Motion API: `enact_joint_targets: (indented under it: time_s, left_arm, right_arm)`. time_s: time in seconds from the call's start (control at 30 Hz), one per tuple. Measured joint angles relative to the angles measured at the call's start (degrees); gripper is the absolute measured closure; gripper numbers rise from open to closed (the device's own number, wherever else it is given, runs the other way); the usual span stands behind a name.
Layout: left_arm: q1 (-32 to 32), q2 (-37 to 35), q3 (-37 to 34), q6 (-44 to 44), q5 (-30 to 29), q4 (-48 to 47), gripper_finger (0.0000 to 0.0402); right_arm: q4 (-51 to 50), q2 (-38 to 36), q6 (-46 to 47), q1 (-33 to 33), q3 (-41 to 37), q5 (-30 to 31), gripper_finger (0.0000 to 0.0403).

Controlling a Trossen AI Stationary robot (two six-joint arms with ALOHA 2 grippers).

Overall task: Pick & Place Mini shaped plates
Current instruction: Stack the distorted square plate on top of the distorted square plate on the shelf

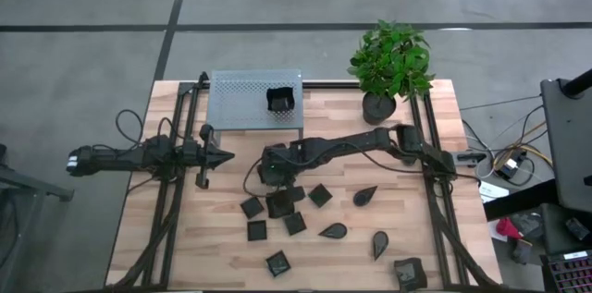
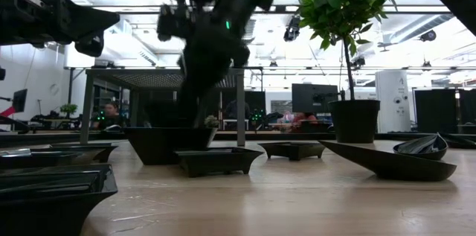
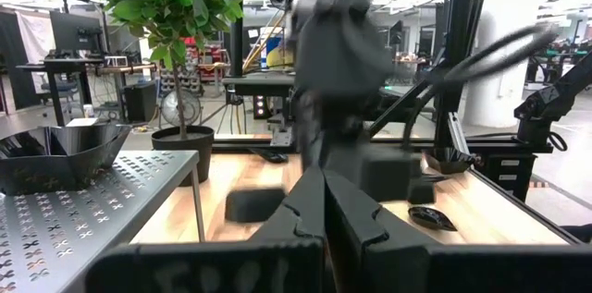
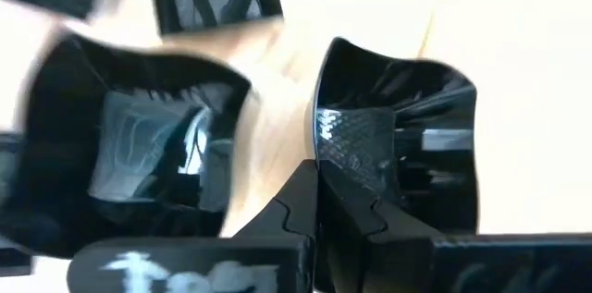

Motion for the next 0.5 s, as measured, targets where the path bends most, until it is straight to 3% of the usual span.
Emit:
enact_joint_targets:
  time_s: [0.3, 0.5]
  left_arm:
    - [0.01, 0.01, 0.00, -0.01, 0.01, 0.00, 0.0401]
    - [-0.01, 0.01, 0.00, -0.01, -0.01, 0.01, 0.0401]
  right_arm:
    - [-9.75, -0.76, 1.06, 0.25, 10.45, 2.66, 0.0394]
    - [-16.19, -2.95, 1.59, 0.24, 15.36, 12.17, 0.0395]
